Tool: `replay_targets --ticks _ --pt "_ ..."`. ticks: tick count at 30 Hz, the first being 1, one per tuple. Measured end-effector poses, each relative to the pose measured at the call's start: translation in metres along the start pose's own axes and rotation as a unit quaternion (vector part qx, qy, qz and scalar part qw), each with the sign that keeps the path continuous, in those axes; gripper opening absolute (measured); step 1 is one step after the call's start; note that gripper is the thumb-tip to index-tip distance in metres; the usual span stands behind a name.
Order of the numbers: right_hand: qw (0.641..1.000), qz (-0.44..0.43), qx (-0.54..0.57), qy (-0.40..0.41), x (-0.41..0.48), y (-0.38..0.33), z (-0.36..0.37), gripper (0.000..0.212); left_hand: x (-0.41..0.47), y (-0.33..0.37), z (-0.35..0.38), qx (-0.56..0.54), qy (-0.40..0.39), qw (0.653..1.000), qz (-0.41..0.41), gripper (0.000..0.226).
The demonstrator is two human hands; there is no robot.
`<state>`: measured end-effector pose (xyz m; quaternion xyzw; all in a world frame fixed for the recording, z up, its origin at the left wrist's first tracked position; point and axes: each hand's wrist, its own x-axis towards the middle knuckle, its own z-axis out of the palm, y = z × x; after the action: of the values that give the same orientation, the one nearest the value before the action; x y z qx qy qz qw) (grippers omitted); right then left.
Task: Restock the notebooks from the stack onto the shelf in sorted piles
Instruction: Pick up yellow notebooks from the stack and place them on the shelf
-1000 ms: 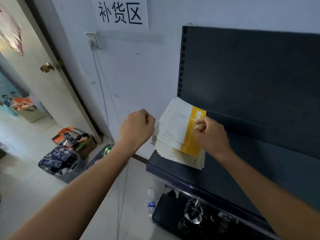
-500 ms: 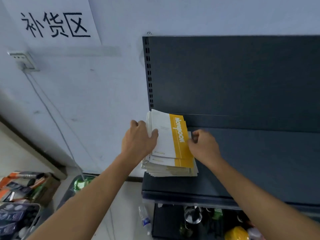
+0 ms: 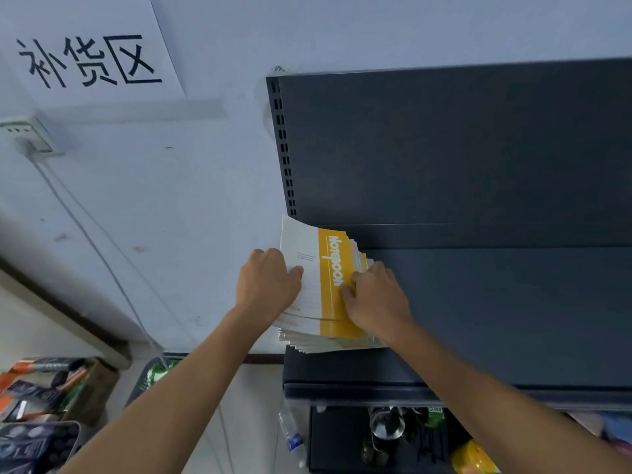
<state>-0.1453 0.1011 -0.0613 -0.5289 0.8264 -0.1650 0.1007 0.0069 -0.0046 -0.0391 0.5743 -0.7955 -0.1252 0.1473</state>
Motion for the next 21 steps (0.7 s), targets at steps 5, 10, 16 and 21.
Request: replay_targets --ticks 5,10,16,21 --pt "0.999 -0.038 -0.03 0.001 -0.005 -0.011 0.005 0.046 0.001 -0.006 -0.011 -0.029 -0.001 0.998 -0.047 0.022" --pt "0.999 -0.034 0.005 -0.021 -0.004 -0.009 0.003 0.041 0.002 -0.008 -0.021 -0.055 -0.035 0.996 -0.066 0.014" --pt "0.987 0.019 0.156 -0.019 0.004 -0.004 0.001 0.037 -0.003 -0.007 -0.028 -0.099 -0.068 0.991 -0.064 0.015" --pt "0.982 0.026 0.186 -0.022 0.008 -0.001 0.001 0.038 -0.007 -0.007 -0.033 -0.108 -0.055 0.99 -0.074 0.013"
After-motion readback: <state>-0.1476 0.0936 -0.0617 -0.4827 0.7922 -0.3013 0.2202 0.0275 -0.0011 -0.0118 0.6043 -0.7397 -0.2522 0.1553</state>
